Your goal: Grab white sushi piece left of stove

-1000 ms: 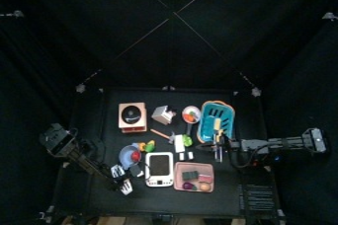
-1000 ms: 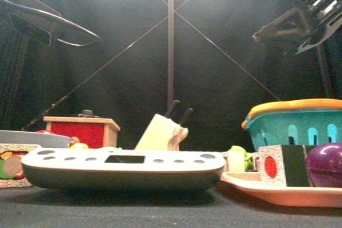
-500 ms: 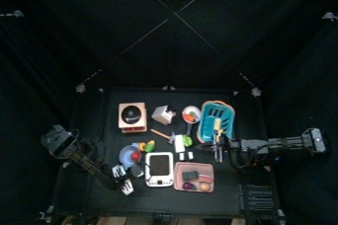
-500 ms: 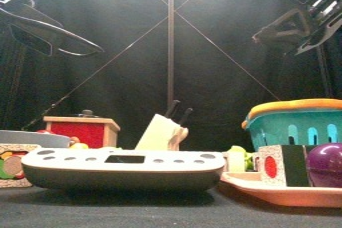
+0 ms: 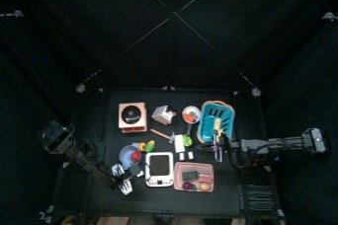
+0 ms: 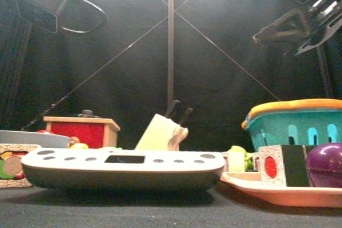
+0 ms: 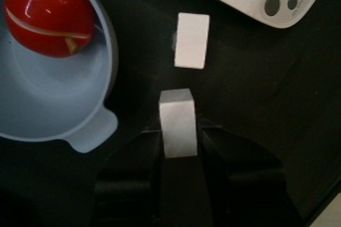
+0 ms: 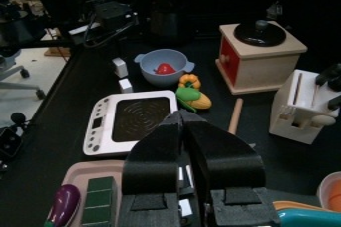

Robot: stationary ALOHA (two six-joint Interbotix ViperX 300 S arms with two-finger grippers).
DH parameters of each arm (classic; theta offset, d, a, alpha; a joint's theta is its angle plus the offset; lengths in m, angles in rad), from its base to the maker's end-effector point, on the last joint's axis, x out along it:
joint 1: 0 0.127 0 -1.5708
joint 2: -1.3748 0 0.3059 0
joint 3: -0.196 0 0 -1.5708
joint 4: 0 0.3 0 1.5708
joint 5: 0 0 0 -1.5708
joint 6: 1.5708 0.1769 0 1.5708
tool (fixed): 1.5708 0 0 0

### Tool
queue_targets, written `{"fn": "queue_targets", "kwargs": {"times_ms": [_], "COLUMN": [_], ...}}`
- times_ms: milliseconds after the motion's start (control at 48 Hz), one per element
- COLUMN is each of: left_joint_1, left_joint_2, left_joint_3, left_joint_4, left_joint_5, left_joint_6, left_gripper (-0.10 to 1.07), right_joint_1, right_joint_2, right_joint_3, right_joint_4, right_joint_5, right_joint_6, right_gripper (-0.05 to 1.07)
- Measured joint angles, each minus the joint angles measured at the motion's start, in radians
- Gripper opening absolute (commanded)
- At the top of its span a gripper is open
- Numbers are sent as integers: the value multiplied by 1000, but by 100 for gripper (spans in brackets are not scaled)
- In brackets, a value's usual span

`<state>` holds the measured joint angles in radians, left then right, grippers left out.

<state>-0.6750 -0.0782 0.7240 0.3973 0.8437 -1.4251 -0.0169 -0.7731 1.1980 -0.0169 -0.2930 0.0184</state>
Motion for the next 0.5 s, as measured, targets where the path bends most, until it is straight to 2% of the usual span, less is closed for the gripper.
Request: {"fn": "queue_targets", "kwargs": {"times_ms": [500], "left_joint_1": [-2], "left_joint_2": [-28], "left_joint_3": [0], "left_joint_4": [35], "left_joint_5": [2], "left_joint_6": [3], "left_gripper": [46], "right_joint_1": [-2], "right_joint_2": [0], "right_joint_3": [5], "right_joint_4": [-2], "right_joint_5": [0], "right_joint_6": [0], "right_gripper": [1]}}
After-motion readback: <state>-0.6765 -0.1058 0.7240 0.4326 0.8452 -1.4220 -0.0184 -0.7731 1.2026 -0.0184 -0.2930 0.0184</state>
